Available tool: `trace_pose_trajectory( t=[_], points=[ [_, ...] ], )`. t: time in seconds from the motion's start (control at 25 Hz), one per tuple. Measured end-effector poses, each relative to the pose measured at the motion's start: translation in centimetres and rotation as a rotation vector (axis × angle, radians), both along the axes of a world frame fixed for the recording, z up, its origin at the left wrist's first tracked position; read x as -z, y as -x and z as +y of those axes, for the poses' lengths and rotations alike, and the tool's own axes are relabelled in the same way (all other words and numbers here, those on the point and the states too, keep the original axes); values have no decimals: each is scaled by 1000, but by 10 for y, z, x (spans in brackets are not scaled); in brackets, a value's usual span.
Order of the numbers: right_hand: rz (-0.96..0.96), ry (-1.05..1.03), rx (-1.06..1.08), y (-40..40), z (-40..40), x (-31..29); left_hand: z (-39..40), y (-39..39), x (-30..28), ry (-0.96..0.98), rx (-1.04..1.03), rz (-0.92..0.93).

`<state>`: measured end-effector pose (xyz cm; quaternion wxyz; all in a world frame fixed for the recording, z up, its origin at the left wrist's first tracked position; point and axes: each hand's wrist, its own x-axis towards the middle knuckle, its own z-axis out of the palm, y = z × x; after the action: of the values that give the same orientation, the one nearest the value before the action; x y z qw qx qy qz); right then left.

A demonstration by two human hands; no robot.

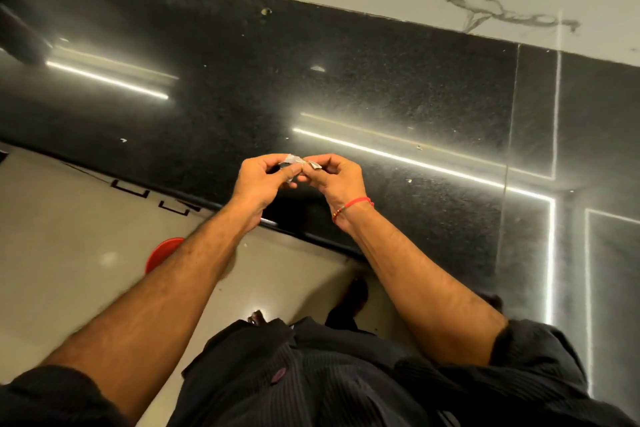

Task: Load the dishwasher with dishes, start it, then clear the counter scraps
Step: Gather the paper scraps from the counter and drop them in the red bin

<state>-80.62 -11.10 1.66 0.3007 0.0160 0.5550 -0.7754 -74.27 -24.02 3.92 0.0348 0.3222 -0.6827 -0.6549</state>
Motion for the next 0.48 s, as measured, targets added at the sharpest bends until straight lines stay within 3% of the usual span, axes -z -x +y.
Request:
trace_pose_trajectory(
  t=[0.48],
  points=[
    [98, -70, -180, -155, -193, -25, -183, -174, -11, 5, -145, 119]
  ],
)
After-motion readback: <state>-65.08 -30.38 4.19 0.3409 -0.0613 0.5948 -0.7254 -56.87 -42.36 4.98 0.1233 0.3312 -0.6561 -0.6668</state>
